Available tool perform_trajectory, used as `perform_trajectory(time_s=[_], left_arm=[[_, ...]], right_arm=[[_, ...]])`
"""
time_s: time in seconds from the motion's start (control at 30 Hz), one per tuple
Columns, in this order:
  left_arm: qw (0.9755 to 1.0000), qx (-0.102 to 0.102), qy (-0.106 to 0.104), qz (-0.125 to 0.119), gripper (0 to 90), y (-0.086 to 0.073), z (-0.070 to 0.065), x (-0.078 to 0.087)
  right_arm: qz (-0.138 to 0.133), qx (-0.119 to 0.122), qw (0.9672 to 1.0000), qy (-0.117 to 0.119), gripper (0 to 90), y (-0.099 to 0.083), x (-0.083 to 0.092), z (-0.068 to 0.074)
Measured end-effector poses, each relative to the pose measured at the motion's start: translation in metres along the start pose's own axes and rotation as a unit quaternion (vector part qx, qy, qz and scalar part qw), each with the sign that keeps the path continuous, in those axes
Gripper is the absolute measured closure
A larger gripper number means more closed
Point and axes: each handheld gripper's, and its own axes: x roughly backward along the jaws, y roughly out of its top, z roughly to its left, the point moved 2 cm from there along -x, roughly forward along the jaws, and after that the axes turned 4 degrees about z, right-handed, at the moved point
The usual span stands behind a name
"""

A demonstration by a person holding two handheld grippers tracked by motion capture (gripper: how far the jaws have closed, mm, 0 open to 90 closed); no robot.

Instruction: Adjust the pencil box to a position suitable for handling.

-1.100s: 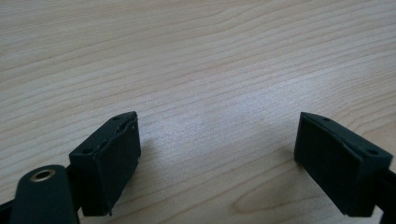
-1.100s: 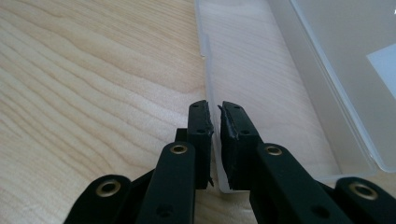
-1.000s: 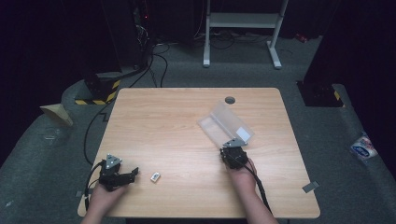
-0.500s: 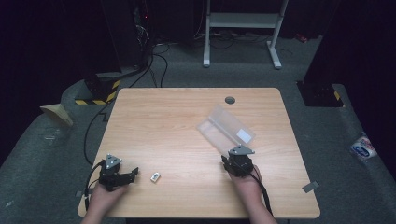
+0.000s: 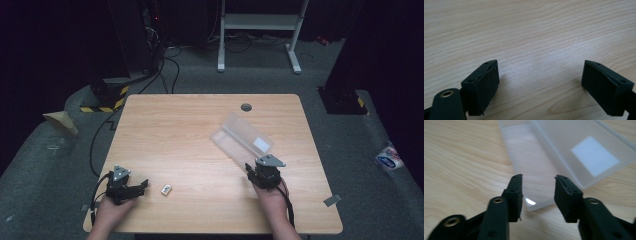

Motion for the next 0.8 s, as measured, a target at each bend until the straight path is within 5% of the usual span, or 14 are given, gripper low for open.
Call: perform_trajectory(time_s=[0.07, 0.27, 0.8], left_arm=[[1.0, 0.0, 0.0, 0.0, 14.8, 0.0, 0.0, 0.0], [1.0, 0.0, 0.0, 0.0, 14.8, 0.0, 0.0, 0.0], [1.0, -0.002, -0.001, 0.001, 14.9, 0.0, 0.0, 0.0]], right_arm=[[0.0, -0.019, 0.9996, -0.022, 65.8, -0.004, -0.002, -0.012], [0.004, -0.044, 0.9987, -0.028, 61.3, -0.004, -0.009, -0.021], [0.036, -0.038, 0.9968, -0.06, 59.4, 0.001, -0.031, -0.039]])
